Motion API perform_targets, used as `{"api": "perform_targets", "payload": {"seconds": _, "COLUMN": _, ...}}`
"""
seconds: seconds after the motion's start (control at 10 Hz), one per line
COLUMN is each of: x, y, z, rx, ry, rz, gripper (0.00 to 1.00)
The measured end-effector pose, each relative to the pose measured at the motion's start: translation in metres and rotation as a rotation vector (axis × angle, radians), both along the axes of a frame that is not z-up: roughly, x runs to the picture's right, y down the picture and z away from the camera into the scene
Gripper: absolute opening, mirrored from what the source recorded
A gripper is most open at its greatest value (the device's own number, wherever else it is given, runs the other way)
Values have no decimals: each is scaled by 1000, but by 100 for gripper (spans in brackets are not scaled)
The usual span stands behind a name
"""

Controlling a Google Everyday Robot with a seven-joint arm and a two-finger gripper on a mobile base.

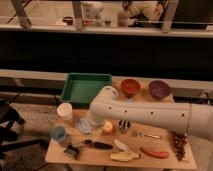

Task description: Place towel in red bowl

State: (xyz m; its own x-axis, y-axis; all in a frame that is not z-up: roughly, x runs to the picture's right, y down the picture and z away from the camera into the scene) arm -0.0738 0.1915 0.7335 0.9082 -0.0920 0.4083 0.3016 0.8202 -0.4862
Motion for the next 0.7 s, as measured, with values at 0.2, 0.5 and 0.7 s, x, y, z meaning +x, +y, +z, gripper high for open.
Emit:
{"api": "perform_targets", "payload": {"seconds": 0.2, "x": -10, "y": 0, "z": 1, "rx": 4, "ry": -22, "rz": -10, "gripper": 80}}
{"api": "perform_targets", "payload": {"seconds": 0.5, "x": -23, "y": 1, "z": 2, "rx": 11, "ry": -52, "rz": -25, "gripper": 80}}
{"api": "perform_targets", "payload": {"seconds": 0.7, "x": -36, "y": 2, "z": 2, "rx": 15, "ry": -74, "rz": -38, "gripper": 80}}
